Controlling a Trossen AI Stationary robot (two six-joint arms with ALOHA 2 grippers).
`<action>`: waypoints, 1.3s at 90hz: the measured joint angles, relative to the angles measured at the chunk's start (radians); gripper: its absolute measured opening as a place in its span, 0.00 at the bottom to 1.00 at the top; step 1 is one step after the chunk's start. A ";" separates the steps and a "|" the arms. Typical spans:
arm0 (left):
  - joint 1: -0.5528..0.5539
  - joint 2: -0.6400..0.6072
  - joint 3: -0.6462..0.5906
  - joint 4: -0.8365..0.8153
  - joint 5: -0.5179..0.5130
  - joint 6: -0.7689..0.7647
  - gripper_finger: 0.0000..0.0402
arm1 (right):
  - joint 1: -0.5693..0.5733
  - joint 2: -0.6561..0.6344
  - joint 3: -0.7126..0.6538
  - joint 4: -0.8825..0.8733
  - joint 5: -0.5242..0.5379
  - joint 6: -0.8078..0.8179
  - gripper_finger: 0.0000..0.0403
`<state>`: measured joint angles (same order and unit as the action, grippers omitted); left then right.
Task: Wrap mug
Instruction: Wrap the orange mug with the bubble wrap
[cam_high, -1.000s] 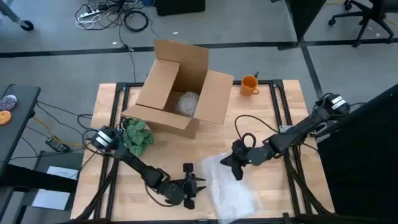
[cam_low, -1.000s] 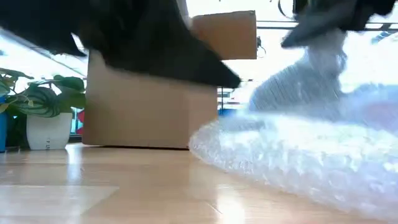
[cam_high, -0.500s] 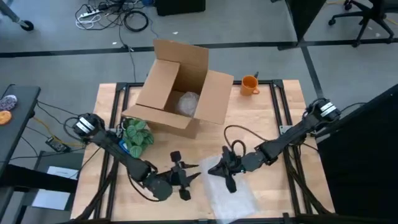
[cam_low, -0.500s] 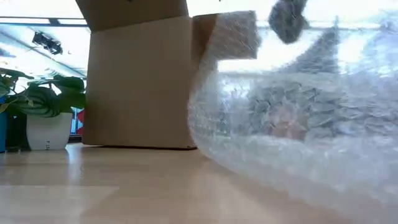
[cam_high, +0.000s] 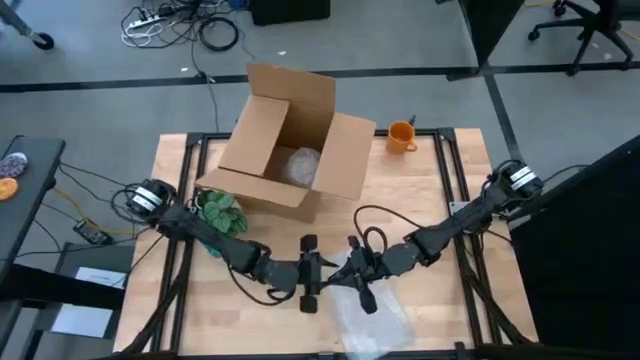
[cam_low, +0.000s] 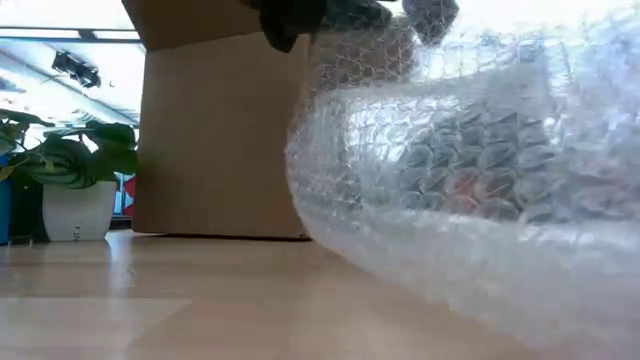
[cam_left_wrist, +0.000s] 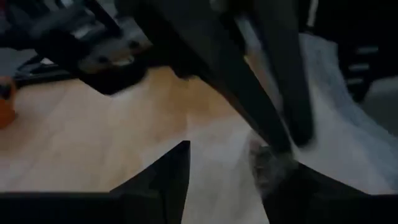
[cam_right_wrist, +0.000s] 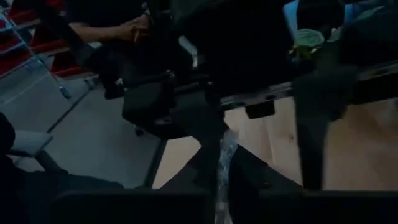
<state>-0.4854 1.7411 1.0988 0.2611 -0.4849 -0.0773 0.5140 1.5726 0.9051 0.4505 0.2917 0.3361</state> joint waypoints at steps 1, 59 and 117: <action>0.001 0.000 0.000 -0.001 0.000 0.002 0.38 | 0.000 0.000 0.000 0.000 -0.001 -0.004 0.02; -0.005 -0.098 0.000 -0.280 0.094 0.073 0.00 | 0.011 -0.196 -0.001 -0.485 0.034 0.200 0.25; 0.014 0.089 0.001 -0.160 0.116 -0.032 0.00 | -0.049 -0.159 -0.103 -1.152 0.014 0.771 0.25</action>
<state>-0.4713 1.8297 1.0996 0.1011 -0.3688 -0.1088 0.4651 1.4136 0.8021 -0.7013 0.3058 1.1071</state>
